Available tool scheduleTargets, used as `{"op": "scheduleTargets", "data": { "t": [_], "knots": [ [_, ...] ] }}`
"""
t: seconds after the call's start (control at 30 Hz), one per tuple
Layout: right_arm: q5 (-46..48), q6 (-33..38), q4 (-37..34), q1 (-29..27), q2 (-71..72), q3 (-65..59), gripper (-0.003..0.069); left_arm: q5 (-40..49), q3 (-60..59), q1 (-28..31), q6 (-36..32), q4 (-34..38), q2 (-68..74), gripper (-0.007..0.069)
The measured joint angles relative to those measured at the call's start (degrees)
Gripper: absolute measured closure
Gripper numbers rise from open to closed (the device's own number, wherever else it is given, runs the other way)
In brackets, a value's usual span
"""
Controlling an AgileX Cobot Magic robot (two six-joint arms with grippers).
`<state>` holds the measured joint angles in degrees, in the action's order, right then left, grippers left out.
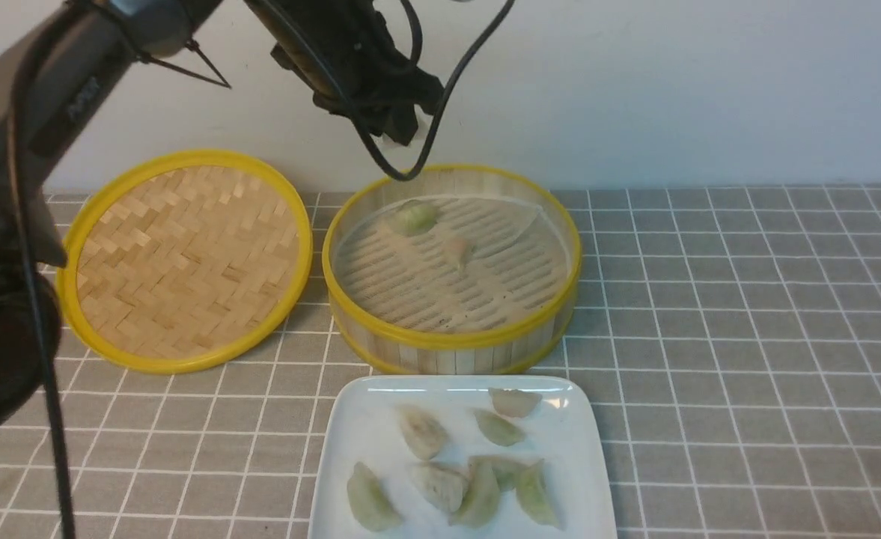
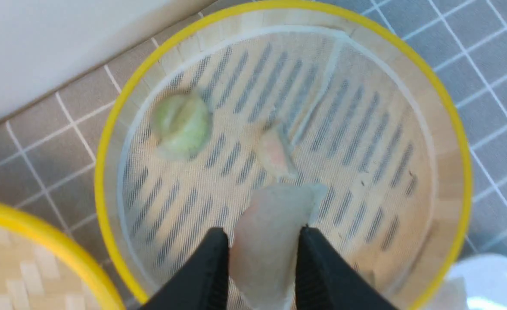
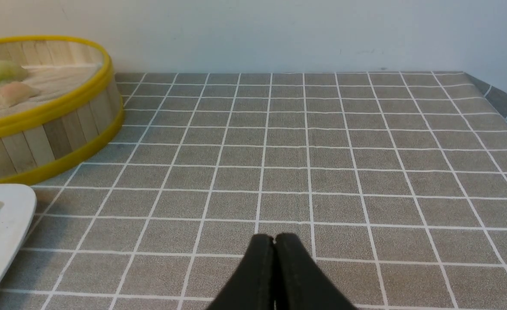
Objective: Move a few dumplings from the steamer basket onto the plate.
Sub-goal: Use the left arm to put the dumpling into the plate
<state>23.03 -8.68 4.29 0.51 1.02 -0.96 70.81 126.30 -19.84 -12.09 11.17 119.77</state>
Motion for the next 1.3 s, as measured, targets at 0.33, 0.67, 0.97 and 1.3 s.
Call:
{"op": "scheduleTargets", "data": {
  "t": [0.33,0.67,0.97,1.3],
  "knots": [
    [0.0,0.0,0.0,0.0,0.0,0.0,0.0673,-1.21,-38.44,0.0,-0.72,3.96,-20.82,0.0444],
    [-0.02,0.0,0.0,0.0,0.0,0.0,0.0673,-16.42,-64.43,-6.16,-10.14,13.93,-22.89,0.0444],
    [-0.02,0.0,0.0,0.0,0.0,0.0,0.0673,-18.7,-65.57,-11.61,-11.38,14.49,-19.74,0.0447],
    [-0.02,0.0,0.0,0.0,0.0,0.0,0.0673,-18.71,-64.6,-12.19,-11.44,14.63,-18.06,0.0308]
  ]
}}
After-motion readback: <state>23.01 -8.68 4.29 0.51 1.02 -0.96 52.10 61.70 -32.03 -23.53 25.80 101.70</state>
